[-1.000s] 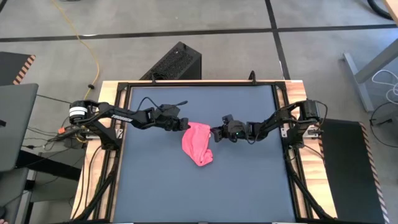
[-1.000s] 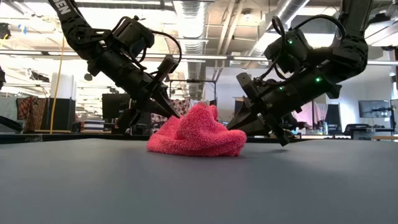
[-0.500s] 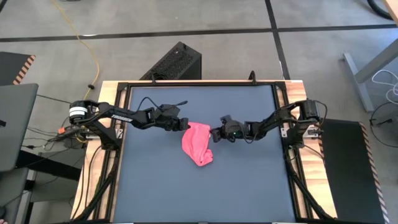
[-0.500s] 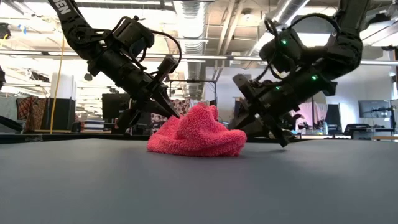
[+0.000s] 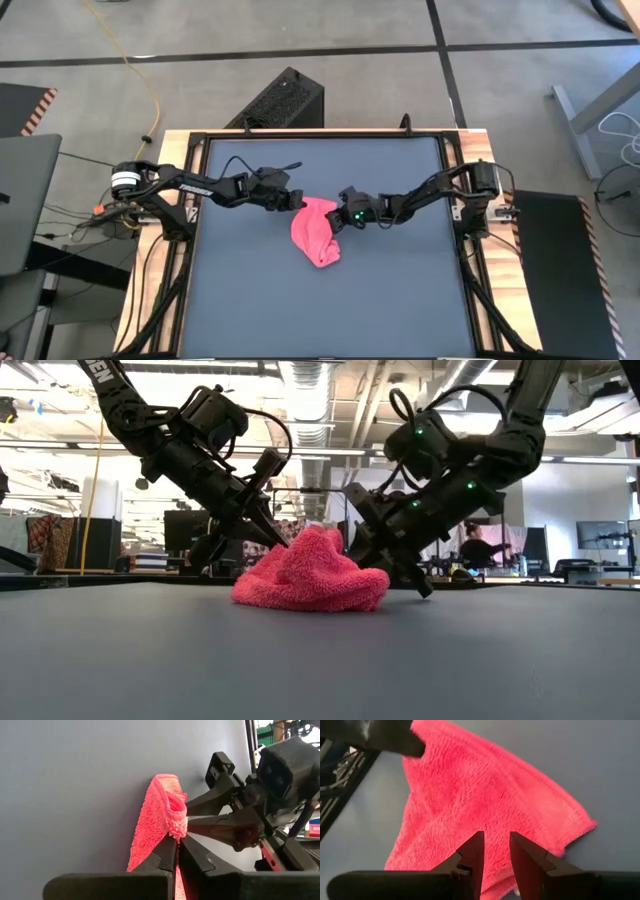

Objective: Roll towel
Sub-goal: Roll the pink towel

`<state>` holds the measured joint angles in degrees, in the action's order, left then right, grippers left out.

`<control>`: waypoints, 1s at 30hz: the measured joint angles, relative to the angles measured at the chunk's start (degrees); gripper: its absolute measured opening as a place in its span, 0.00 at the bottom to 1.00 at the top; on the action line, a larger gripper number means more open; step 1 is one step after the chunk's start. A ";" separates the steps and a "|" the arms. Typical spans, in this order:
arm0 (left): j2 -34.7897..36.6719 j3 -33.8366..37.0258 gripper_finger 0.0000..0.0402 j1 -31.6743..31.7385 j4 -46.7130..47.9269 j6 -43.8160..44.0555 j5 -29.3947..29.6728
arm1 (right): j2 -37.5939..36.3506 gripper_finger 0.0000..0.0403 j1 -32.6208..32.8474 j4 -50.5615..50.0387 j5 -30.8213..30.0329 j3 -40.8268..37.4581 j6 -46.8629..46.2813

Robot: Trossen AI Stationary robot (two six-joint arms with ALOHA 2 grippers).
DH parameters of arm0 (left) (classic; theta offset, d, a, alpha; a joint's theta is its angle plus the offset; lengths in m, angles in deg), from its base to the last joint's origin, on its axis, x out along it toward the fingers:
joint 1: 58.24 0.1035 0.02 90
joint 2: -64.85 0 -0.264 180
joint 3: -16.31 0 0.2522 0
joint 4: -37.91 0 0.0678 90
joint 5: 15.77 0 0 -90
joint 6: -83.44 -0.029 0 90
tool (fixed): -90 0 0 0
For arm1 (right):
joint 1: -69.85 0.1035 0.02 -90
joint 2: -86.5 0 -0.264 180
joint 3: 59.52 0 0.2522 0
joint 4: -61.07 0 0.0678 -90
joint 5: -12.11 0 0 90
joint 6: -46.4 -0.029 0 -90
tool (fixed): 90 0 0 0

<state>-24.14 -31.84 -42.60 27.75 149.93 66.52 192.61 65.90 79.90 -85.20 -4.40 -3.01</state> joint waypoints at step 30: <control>0.00 0.00 0.00 0.00 0.26 -0.91 1.29 | -1.55 0.17 -3.82 -5.13 1.03 -0.37 1.21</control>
<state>-24.14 -31.84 -42.60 28.00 149.02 67.81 191.05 62.08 74.77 -84.16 -4.77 -1.80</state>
